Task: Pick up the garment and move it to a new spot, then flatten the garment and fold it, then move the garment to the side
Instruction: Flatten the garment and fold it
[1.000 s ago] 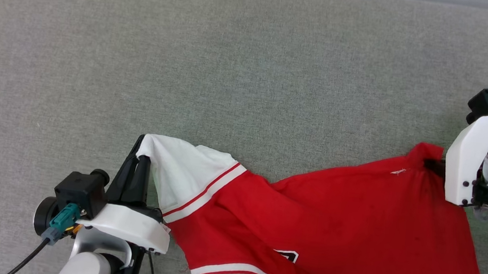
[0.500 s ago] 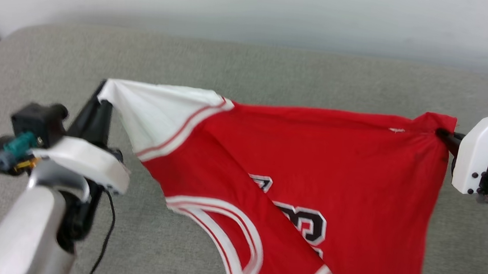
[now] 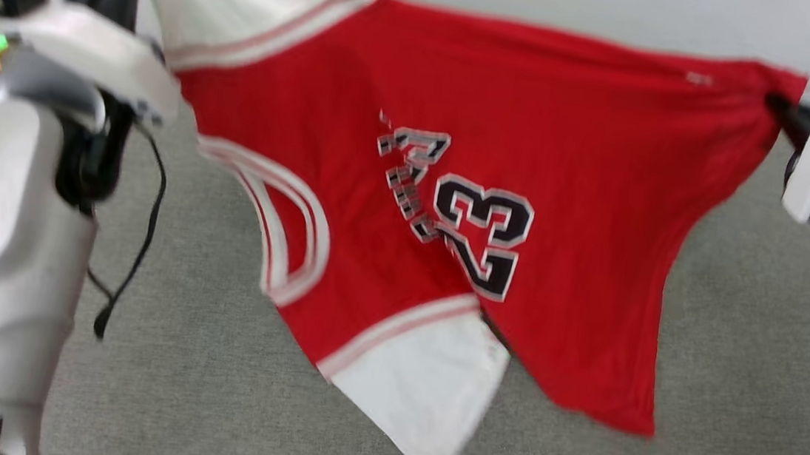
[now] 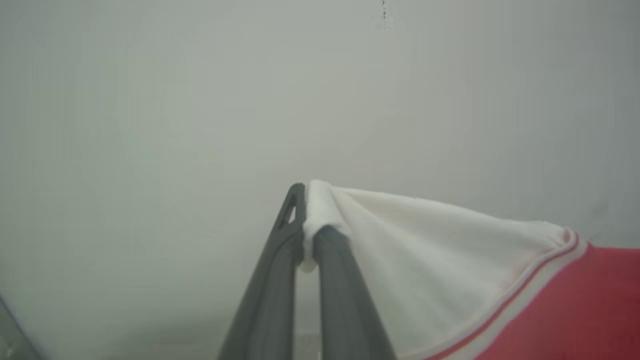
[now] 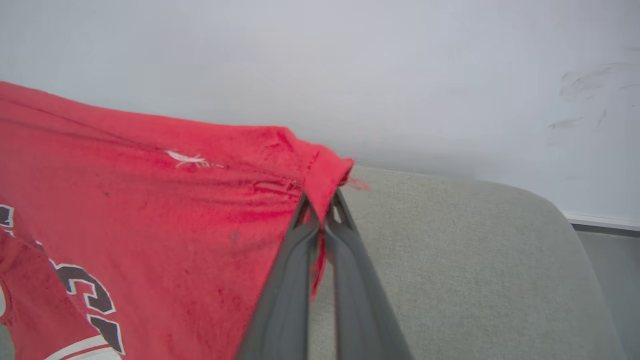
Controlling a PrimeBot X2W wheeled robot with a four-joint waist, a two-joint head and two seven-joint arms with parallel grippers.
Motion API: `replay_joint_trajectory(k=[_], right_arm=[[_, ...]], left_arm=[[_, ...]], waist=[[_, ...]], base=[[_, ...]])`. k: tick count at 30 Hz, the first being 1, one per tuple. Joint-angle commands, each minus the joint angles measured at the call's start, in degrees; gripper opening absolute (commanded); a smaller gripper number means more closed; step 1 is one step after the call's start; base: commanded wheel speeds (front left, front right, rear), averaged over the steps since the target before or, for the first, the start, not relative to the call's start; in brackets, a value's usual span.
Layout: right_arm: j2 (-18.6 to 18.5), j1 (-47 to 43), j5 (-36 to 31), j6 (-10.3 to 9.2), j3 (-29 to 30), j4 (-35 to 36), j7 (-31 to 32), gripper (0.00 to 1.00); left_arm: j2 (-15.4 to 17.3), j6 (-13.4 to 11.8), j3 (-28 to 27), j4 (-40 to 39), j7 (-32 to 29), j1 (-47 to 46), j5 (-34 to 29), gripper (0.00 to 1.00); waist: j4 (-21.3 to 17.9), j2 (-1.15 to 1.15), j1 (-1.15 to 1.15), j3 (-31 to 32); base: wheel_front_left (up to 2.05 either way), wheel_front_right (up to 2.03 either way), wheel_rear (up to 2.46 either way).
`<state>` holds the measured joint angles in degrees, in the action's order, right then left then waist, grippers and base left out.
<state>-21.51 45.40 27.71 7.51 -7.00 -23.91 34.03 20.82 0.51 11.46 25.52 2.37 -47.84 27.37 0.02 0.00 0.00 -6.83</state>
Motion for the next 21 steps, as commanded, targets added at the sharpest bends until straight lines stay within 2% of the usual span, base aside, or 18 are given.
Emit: replay_joint_trajectory(k=[1,9,16,21], right_arm=[[0.25,1.64,-0.53,-0.04,0.35,-0.41,-0.61,0.00],[-0.03,12.00,-3.88,-0.05,2.32,-2.08,-7.98,0.00],[-0.74,22.25,-4.96,-0.06,2.79,-3.87,-15.09,0.00],[0.08,28.84,-5.32,-0.06,3.02,-6.26,-20.96,0.00]], left_arm=[[-0.06,0.05,-0.08,1.20,0.72,-2.21,-0.39,0.00],[0.25,0.62,0.35,7.56,4.70,-17.92,-2.70,0.00],[1.33,0.92,1.27,10.56,7.32,-30.99,-5.14,0.00],[1.85,1.02,1.65,11.72,8.61,-38.25,-6.36,0.00]], waist=[[-0.18,0.00,0.00,-1.28],[-0.94,0.00,0.00,-7.94],[-1.54,0.00,0.00,-15.02],[-2.30,0.00,0.00,-19.94]], base=[[0.00,0.00,0.00],[0.00,0.00,0.00],[0.00,0.00,0.00],[0.00,0.00,0.00]])
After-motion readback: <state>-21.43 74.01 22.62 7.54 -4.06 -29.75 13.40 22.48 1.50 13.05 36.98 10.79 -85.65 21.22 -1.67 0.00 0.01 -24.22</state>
